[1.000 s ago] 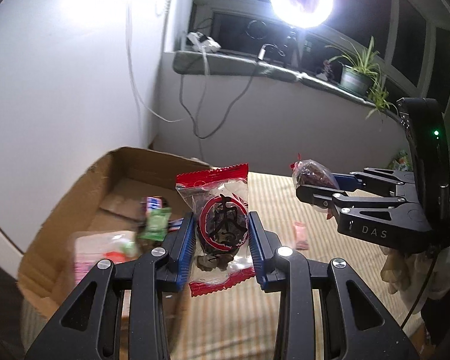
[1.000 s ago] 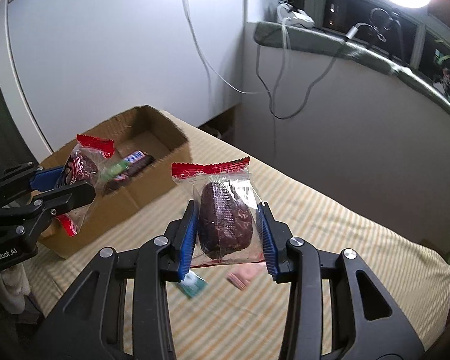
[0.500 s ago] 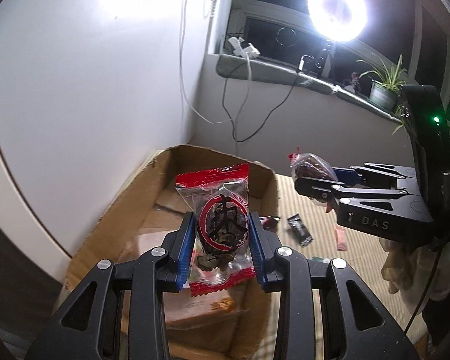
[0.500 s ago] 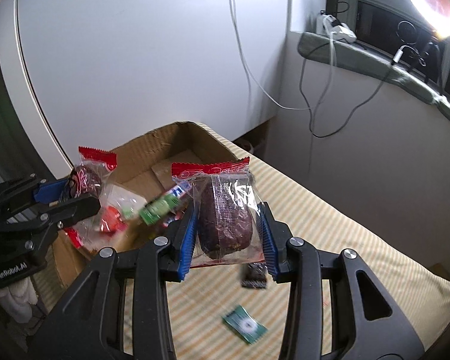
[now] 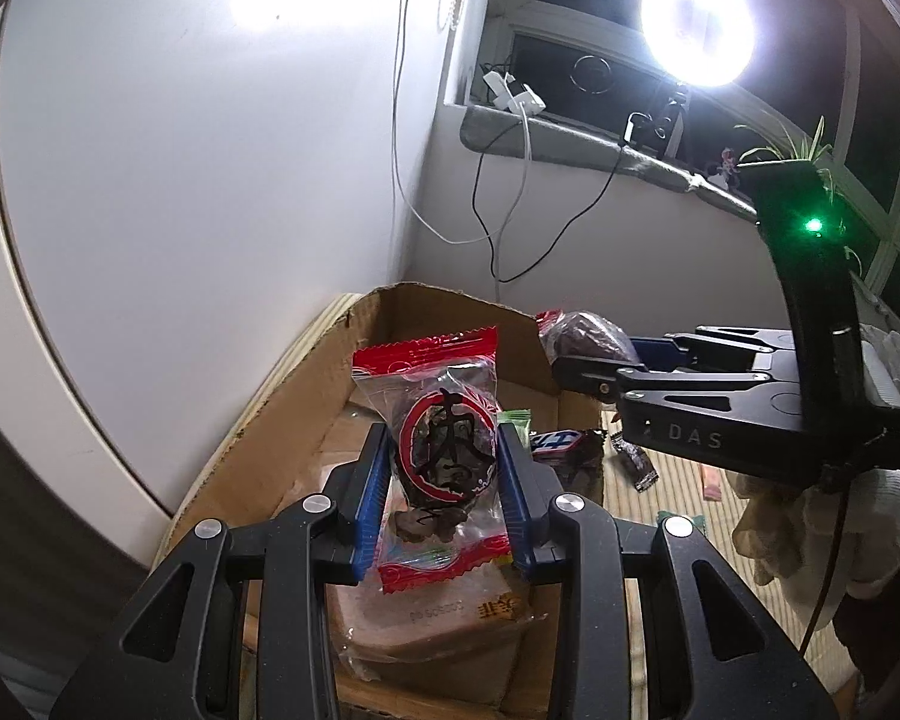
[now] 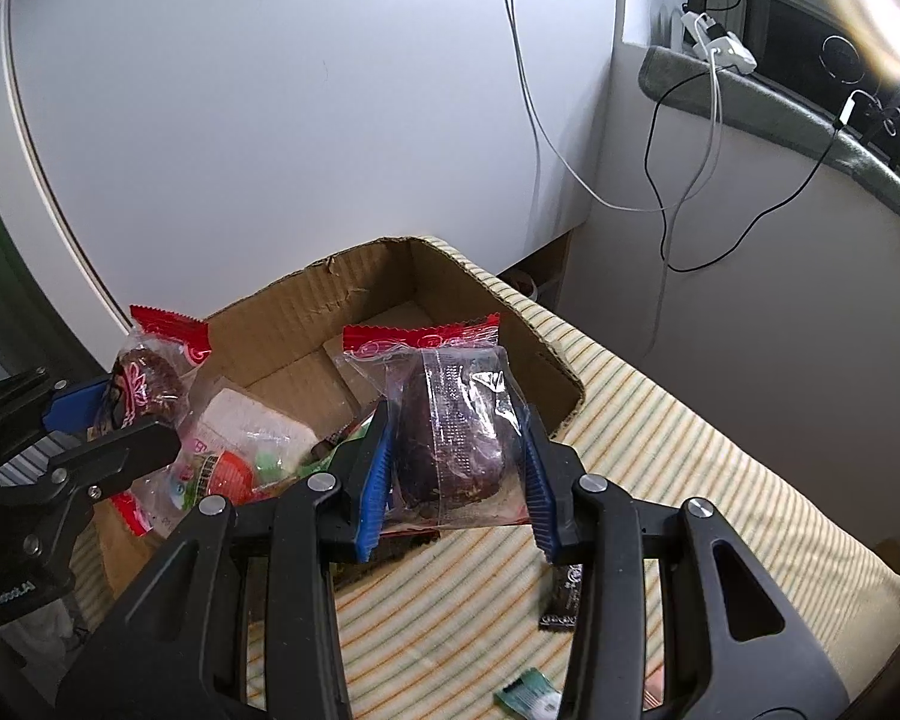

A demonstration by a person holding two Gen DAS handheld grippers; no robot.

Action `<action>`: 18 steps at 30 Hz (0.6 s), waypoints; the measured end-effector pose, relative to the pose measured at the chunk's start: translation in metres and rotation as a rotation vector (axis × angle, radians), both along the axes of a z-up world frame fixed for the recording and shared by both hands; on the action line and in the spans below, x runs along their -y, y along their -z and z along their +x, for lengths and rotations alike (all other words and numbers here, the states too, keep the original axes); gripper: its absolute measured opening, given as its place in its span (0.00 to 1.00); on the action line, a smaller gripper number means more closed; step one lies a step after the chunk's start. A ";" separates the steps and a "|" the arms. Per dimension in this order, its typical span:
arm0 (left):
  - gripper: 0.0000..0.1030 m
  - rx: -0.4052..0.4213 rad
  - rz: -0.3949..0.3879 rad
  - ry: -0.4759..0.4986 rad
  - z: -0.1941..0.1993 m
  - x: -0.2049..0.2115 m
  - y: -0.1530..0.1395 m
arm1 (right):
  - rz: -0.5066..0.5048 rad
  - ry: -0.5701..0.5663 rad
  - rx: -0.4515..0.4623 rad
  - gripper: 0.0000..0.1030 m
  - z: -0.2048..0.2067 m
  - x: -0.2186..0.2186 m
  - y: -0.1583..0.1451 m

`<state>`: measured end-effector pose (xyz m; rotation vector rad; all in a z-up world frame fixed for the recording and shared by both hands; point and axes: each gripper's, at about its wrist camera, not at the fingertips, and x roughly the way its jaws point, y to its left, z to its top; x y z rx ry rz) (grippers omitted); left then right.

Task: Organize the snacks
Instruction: 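Carry both bagged brownies over the box and open both grippers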

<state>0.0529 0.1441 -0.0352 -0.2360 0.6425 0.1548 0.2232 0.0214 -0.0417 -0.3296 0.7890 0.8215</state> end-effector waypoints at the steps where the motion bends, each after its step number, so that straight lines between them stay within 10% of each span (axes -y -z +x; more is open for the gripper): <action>1: 0.32 -0.001 0.000 0.000 0.001 0.000 0.001 | -0.001 -0.002 -0.004 0.39 0.001 -0.001 0.001; 18: 0.41 -0.017 0.009 -0.016 0.005 0.002 0.003 | -0.016 -0.025 -0.011 0.44 0.005 -0.012 0.010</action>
